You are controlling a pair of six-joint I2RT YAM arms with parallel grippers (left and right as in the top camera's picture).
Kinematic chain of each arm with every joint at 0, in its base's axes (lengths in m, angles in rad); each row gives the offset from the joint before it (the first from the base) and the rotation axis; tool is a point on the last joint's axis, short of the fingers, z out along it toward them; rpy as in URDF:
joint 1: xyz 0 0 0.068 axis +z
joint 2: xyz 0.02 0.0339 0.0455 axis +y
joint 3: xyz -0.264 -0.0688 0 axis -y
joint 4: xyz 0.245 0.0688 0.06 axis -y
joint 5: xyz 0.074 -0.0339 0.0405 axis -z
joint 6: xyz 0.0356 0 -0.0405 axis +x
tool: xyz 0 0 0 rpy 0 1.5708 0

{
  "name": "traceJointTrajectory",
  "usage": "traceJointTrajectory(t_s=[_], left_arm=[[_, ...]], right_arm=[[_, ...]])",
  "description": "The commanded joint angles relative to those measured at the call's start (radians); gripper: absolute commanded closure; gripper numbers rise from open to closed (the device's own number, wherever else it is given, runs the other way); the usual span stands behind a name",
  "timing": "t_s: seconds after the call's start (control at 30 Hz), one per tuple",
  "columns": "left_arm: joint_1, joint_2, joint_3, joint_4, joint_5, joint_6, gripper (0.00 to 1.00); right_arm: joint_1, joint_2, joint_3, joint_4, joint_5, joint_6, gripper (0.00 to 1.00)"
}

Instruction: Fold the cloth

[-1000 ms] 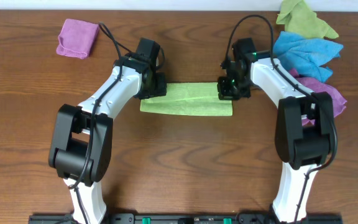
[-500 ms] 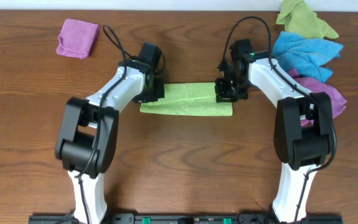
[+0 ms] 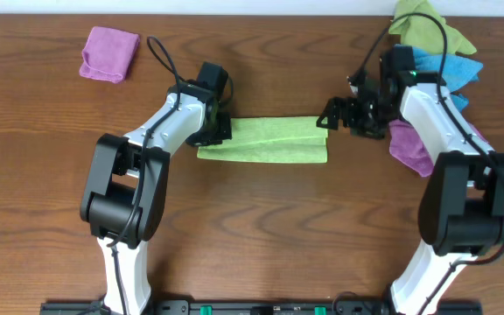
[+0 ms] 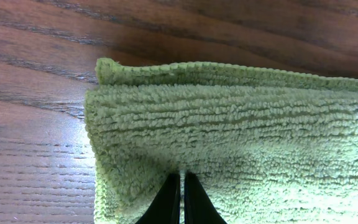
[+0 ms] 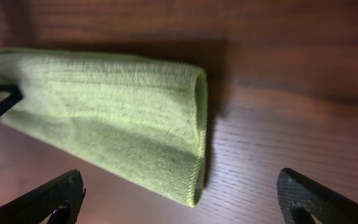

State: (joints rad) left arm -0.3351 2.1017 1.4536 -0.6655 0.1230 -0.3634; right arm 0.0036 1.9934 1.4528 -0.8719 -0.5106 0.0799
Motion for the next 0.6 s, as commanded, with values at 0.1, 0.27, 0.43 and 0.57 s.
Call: traceJointTrajectory(t_s=[0.1,0.27,0.43,0.57], left_arm=[[-0.002,0.051,-0.012,-0.016,-0.021,0.001,0.94],[-0.002,0.051,-0.012,-0.018,-0.019,0.001,0.94],[-0.002,0.051,-0.012,-0.016,-0.018,0.000,0.94],[-0.002,0.051,-0.012,-0.015,-0.018,0.000,0.94]], right_arm=[[-0.010,0.021,-0.134,0.108,-0.219,-0.039,0.01],[-0.035,0.021,-0.238,0.244,-0.243,0.040,0.01],[-0.055,0.032,-0.288,0.344,-0.261,0.108,0.01],[-0.025,0.117,-0.288,0.382,-0.298,0.160,0.03]])
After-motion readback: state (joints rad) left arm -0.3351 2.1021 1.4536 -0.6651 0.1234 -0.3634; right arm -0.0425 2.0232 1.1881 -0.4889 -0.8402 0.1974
